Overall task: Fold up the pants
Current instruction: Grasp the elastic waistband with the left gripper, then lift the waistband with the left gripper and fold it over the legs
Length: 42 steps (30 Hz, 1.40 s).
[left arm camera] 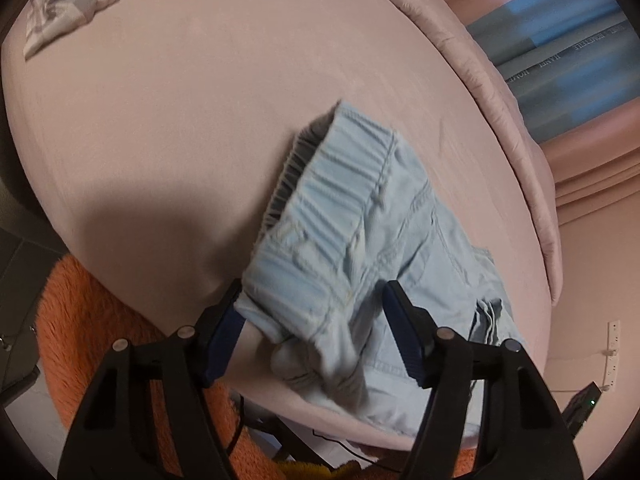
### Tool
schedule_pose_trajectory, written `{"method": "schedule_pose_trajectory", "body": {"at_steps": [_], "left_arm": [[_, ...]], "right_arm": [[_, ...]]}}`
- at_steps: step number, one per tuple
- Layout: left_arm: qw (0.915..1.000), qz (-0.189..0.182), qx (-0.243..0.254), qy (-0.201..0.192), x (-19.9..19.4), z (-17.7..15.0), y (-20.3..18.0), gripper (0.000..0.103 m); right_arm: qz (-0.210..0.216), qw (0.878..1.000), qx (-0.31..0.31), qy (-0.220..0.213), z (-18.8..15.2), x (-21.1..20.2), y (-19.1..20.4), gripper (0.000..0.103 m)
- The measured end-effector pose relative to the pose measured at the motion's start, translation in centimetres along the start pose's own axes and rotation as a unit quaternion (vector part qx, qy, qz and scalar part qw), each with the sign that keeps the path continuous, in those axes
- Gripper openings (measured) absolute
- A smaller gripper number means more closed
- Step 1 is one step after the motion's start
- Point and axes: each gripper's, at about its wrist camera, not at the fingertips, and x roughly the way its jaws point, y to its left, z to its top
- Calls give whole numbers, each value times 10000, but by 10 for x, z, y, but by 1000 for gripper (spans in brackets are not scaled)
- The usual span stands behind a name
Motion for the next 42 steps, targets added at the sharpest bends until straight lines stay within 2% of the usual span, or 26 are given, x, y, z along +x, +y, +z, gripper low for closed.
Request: {"method": "schedule_pose_trajectory", "body": {"at_steps": [4, 7, 15, 22, 26, 42], "left_arm": [[9995, -241, -75, 211, 1, -7, 2, 67], [9997, -181, 58, 178, 3, -9, -3, 67], [9997, -201, -28, 124, 7, 3, -6, 65], [9999, -114, 113, 31, 12, 9, -16, 51], [9996, -251, 120, 28, 9, 9, -21, 39], [9990, -215, 365, -119, -3, 4, -31, 35]], "right_arm": [[-10, 10000, 61, 44, 0, 2, -3, 83], [-20, 10000, 44, 62, -1, 3, -2, 83], [-3, 10000, -7, 92, -1, 5, 0, 83], [-60, 9999, 65, 79, -3, 3, -6, 83], [-98, 9999, 100, 55, -4, 1, -9, 83], [-100, 9999, 114, 47, -2, 2, -6, 83]]}}
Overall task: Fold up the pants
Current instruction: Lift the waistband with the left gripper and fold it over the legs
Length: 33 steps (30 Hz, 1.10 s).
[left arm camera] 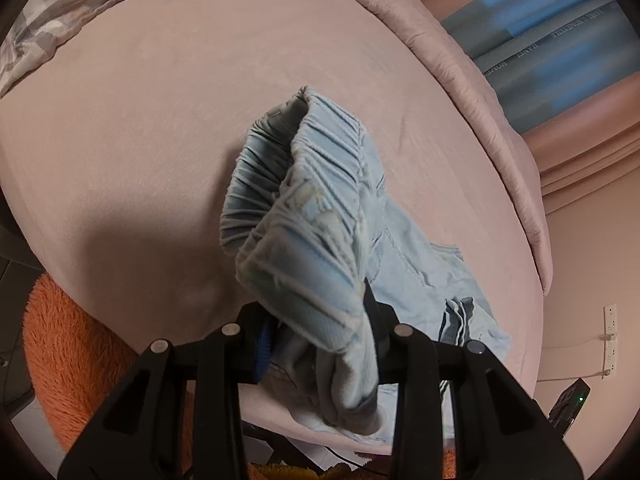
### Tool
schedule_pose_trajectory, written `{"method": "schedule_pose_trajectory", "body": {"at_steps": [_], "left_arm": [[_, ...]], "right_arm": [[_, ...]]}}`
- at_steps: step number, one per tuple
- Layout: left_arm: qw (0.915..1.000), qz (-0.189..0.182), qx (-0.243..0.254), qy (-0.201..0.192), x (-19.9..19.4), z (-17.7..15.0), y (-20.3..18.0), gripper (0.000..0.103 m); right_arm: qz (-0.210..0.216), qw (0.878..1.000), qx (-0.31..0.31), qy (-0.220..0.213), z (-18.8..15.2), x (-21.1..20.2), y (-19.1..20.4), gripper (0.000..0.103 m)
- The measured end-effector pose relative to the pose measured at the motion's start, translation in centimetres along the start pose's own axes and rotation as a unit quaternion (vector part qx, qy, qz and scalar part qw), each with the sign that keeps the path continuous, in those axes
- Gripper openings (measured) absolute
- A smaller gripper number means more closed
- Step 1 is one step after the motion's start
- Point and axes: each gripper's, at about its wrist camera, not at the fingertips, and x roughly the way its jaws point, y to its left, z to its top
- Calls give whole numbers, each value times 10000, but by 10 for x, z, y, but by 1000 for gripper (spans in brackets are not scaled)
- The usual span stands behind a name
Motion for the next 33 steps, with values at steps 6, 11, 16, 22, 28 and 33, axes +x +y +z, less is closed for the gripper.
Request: {"method": "schedule_pose_trajectory", "body": {"at_steps": [6, 11, 16, 22, 28, 33], "left_arm": [[9998, -31, 167, -118, -7, -3, -8, 33], [9994, -98, 272, -199, -13, -6, -15, 32], [9989, -127, 377, -250, -18, -7, -24, 32], [9983, -162, 472, -286, -19, -7, -31, 32], [9979, -202, 547, -294, -20, -7, -37, 32], [9977, -228, 568, -284, -20, -4, -37, 32]], "right_arm": [[-16, 10000, 17, -5, 1, 0, 1, 83], [2, 10000, 17, -11, 1, 1, 3, 83], [7, 10000, 7, 11, 3, 3, 4, 83], [29, 10000, -17, -28, 3, 2, 6, 83], [18, 10000, 11, -29, 2, 3, 7, 83], [10, 10000, 71, -47, 1, 2, 5, 83]]}}
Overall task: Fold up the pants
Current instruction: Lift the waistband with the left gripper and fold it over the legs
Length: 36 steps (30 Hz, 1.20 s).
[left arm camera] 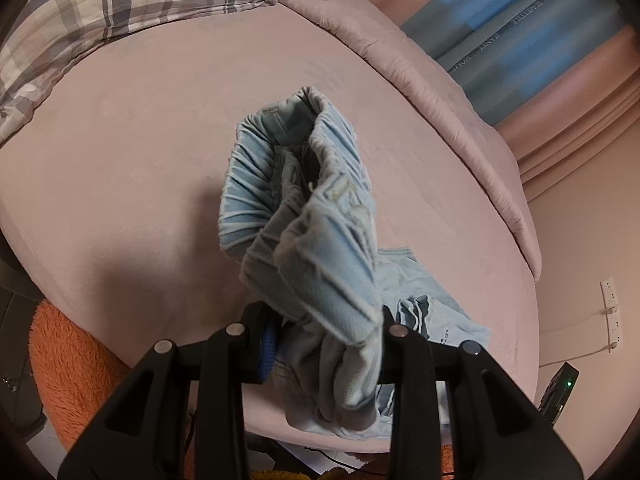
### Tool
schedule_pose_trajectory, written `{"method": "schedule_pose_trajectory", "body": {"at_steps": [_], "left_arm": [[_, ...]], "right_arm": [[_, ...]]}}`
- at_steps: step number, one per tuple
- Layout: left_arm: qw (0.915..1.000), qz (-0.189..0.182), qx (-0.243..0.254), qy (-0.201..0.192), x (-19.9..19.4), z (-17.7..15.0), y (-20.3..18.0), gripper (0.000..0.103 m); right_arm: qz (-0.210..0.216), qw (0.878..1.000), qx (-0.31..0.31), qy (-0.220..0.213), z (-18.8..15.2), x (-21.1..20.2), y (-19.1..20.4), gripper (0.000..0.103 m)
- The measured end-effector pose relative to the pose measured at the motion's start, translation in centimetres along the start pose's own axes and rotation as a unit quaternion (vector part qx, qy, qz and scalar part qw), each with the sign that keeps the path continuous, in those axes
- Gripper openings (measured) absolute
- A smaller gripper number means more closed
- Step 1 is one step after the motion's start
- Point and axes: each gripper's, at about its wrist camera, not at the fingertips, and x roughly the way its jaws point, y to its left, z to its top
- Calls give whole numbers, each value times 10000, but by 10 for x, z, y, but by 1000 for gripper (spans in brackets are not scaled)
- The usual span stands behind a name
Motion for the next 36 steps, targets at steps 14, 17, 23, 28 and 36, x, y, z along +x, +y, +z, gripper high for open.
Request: {"method": "schedule_pose_trajectory", "body": {"at_steps": [14, 17, 23, 28, 36], "left_arm": [[9996, -170, 230, -27, -3, 2, -15, 32], [9993, -212, 292, -33, -3, 3, -18, 32], [9988, -283, 402, -32, -4, 5, -24, 32], [9983, -349, 473, -3, -3, 6, -28, 32], [9971, -465, 608, 44, -1, 8, -33, 32]], "right_arm": [[-18, 10000, 73, -32, -3, -4, -6, 83], [-19, 10000, 79, -39, -3, -5, -7, 83], [-40, 10000, 66, -50, -2, -7, -8, 83], [-31, 10000, 62, -54, -2, -6, -7, 83], [-50, 9999, 82, -52, -1, -5, -7, 83]]}}
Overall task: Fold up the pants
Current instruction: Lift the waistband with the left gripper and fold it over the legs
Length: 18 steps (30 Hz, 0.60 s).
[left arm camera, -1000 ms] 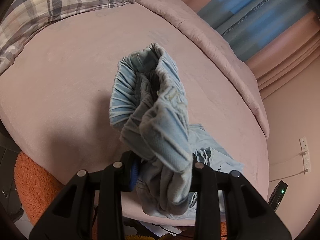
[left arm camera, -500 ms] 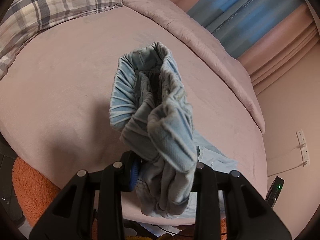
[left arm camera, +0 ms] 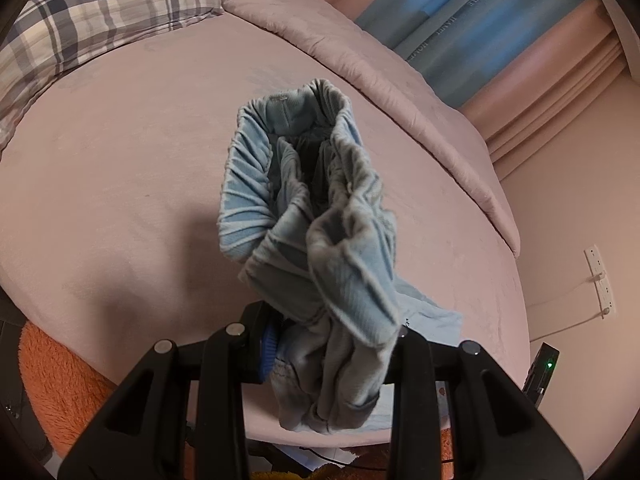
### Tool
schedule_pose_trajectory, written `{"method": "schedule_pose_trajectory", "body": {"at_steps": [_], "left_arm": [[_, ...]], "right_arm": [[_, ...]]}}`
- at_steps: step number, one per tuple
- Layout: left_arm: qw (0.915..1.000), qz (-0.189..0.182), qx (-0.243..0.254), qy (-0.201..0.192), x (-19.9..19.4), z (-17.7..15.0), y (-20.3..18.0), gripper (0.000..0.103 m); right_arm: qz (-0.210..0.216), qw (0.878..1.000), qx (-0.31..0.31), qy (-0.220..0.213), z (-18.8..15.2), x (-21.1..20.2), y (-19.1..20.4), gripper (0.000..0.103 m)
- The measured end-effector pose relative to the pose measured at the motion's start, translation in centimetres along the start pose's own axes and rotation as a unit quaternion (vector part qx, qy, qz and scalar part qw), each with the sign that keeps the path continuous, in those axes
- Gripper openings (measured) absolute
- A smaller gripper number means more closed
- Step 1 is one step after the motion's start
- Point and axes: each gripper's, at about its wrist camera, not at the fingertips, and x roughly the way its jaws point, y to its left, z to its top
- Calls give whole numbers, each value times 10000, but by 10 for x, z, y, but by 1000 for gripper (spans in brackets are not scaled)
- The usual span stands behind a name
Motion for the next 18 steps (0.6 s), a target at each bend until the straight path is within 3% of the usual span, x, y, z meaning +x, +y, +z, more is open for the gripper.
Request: {"method": "schedule_pose_trajectory", "body": {"at_steps": [18], "left_arm": [[9987, -304, 375, 166, 10, 4, -18, 31]], "right_arm": [[-15, 10000, 50, -6, -1, -2, -1, 83]]}}
